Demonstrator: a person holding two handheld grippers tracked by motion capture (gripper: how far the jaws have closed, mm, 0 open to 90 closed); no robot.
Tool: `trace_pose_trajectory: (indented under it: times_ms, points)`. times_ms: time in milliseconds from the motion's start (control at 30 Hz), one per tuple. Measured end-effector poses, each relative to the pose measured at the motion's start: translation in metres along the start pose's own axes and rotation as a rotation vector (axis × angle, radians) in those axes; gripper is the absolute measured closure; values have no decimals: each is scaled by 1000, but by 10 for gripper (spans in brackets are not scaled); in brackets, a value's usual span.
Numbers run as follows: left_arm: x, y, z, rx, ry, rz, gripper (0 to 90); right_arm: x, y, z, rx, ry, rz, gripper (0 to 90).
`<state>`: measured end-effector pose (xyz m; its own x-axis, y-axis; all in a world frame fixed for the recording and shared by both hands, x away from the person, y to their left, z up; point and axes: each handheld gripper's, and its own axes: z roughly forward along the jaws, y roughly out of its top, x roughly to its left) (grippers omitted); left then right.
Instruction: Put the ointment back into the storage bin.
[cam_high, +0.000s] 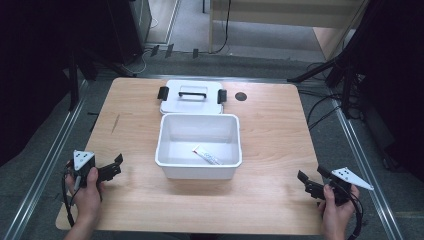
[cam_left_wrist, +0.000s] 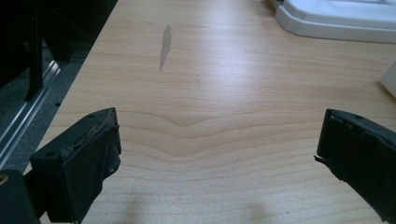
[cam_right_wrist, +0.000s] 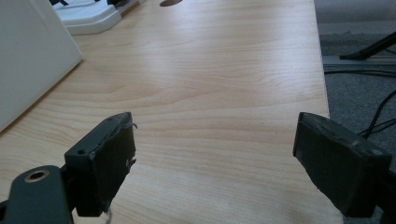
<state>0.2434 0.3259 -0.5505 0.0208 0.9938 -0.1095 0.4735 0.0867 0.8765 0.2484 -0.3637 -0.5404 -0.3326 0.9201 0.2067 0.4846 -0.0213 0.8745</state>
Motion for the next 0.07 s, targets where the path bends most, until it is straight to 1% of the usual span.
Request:
trace_pose_trajectory:
  times_ms: [67]
  points:
    - [0, 0, 0, 3, -1, 1, 3, 1, 1, -1, -14, 3, 12, 133]
